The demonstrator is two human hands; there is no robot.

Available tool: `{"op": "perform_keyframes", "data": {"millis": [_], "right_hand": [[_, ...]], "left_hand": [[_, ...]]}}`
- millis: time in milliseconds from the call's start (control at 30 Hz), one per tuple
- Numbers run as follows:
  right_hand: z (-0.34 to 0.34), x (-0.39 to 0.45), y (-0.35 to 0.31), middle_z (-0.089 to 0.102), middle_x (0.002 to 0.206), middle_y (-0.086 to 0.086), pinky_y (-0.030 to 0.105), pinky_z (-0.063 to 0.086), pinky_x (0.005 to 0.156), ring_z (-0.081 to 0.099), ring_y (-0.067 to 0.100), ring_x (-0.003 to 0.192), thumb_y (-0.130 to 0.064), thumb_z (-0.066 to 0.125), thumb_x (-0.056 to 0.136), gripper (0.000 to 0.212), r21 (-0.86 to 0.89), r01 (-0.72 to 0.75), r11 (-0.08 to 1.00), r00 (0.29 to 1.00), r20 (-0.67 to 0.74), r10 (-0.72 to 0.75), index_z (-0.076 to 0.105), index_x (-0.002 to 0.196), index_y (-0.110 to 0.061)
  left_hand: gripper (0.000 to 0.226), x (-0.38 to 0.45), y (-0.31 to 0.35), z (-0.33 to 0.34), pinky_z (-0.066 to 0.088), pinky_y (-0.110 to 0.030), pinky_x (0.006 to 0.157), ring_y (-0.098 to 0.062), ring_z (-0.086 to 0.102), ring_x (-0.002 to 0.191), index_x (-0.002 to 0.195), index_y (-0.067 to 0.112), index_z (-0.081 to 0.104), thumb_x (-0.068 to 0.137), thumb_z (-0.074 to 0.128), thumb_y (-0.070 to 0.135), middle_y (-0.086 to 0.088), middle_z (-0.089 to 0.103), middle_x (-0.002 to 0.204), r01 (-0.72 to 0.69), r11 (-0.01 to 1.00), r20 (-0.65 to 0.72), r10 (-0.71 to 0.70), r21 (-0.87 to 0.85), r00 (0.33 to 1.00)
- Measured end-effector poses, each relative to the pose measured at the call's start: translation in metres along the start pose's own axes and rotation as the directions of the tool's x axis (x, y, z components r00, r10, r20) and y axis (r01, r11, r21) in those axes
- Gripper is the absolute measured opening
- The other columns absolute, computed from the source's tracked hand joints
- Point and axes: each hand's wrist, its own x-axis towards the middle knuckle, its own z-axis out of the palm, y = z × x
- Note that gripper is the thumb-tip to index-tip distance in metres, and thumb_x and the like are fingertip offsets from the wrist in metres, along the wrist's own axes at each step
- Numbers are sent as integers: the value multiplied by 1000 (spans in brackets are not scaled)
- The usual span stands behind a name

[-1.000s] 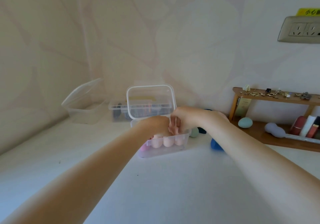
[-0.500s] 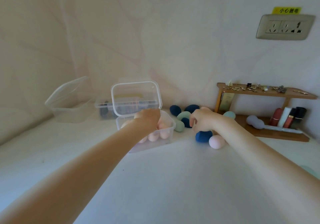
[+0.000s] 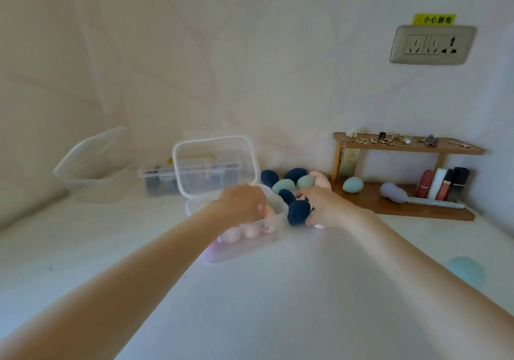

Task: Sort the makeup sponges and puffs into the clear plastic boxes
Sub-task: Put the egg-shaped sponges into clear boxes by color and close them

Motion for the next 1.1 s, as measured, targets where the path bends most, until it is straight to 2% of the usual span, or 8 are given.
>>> {"op": "perform_keyframes", "data": {"millis": [167,333,467,600,767,867,967,1100], "right_hand": [[2,-6,2,36,140,7,26,46,76,52,24,110,-26,70,79,80,-74,-57,996,998,14,58,26,145,-19],[-25,-18,-13,44,131,10,20,39,65,48,19,94,-12,63,85,42,48,-71,996,989,-127,77,48,124,-10],[-60,-19,-57,56,100,3,17,37,57,50,17,87,-13,61,83,19,451,109,886,934,-352,64,55,101,-15],[-39,-17,-104,56,89,13,33,59,64,62,29,78,-13,47,92,5,880,-11,475,1000,16,-7,49,89,-9],[-7,-1,-118,65,94,17,27,34,49,51,25,69,-31,46,91,28,847,-78,525,974,177,-140,57,99,-7],[-3,1,-117,62,105,10,28,31,60,50,20,72,-47,69,76,46,834,-114,540,919,295,-261,64,101,-10],[-5,1,-110,67,99,8,25,54,72,65,20,87,-19,66,86,11,886,-135,443,883,310,-351,60,86,-10],[-9,3,-110,62,85,3,22,52,72,63,15,79,1,60,87,14,847,-135,514,865,353,-355,56,81,-12]], "left_hand": [[28,-1,2,-2,40,-27,79,-21,50,88,110,16,64,93,43,21,-1,56,101,-20,999,28,21,-42,999],[19,-2,-6,-2,46,-28,74,-15,56,73,101,20,63,89,49,25,-1,63,105,-47,990,58,55,-132,997],[8,-9,-18,-12,53,-33,80,-4,53,61,90,20,63,86,56,17,9,55,80,-92,954,36,107,-285,994],[8,-29,-41,-29,52,-22,69,-13,60,68,93,15,64,86,61,18,4,61,77,-87,924,-12,88,-372,996],[26,-44,-74,-29,49,-30,94,-15,60,97,101,21,61,79,69,34,9,62,92,20,980,129,6,-199,992],[46,-42,-74,-22,46,-27,85,-22,61,102,115,15,59,76,70,38,-2,66,108,46,989,148,-25,-142,989],[43,-40,-74,-16,40,-22,78,-19,58,93,113,14,61,75,73,33,1,62,97,50,987,141,-29,-151,990],[21,-31,-77,-11,38,-17,61,-15,52,81,93,17,63,75,73,22,11,53,73,59,987,127,-40,-149,991]]}}
